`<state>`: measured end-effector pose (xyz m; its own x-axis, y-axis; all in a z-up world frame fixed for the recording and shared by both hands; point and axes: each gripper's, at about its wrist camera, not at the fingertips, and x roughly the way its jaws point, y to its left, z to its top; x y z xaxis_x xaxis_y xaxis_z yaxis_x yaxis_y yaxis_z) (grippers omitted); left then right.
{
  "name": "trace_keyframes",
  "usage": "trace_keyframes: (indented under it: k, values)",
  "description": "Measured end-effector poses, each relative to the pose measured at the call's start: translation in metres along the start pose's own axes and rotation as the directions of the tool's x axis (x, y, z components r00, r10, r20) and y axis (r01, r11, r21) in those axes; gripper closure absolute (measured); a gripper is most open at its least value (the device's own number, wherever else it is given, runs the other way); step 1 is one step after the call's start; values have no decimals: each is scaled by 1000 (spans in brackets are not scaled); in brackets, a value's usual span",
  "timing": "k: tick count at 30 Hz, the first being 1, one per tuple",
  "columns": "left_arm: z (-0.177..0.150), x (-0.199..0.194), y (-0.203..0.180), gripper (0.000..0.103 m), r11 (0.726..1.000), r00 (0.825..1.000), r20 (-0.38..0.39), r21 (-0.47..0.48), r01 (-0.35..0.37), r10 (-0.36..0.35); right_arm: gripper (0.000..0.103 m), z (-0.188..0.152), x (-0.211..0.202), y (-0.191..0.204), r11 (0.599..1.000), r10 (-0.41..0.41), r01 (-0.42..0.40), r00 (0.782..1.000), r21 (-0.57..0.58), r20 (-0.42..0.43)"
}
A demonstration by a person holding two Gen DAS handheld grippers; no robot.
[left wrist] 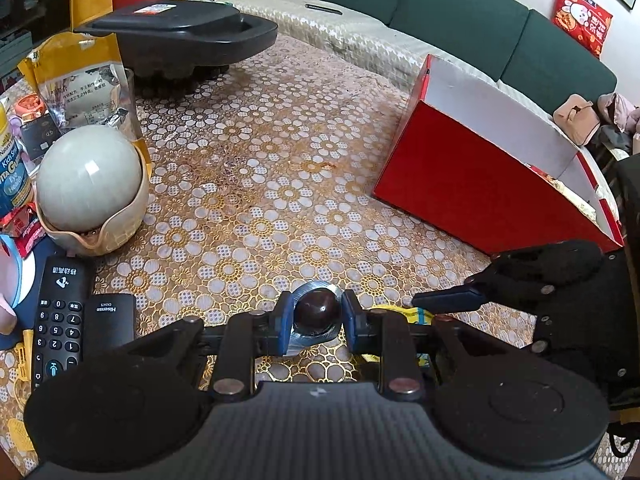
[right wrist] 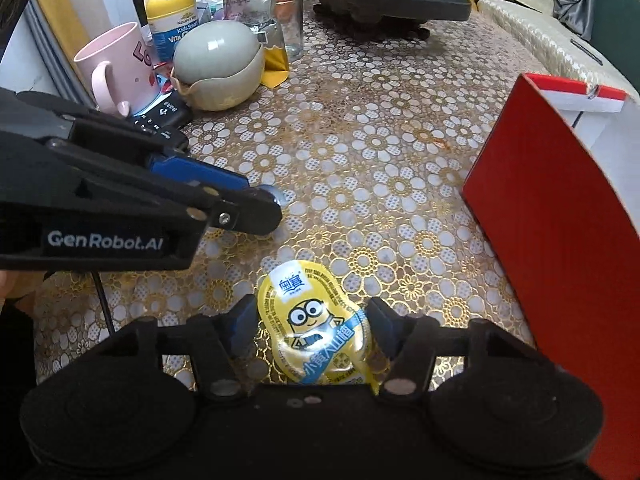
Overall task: Organize snacks
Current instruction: 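Carry the dark candy and yellow lollipop over the red box with both tools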
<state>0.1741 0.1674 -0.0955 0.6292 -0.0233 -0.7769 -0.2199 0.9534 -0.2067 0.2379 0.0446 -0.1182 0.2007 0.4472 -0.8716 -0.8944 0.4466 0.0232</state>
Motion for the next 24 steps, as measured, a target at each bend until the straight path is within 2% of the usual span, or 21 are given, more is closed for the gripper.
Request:
trace_keyframes:
  k: [7,12,24]
  values:
    - [4,-16,-11,79,1000,1000,25,16,8,-9,44,-9,-29,0,998,-47,45,998,39,32]
    - [8,-33,-28,78,999,998,53,45,20,-22,44,-18,-64,0,994,-84,78,992,77,89]
    - [27,-77,-87,78,987,991,123,159,37,-57,44,-47,-150,-14,959,-208,157,955,235,212]
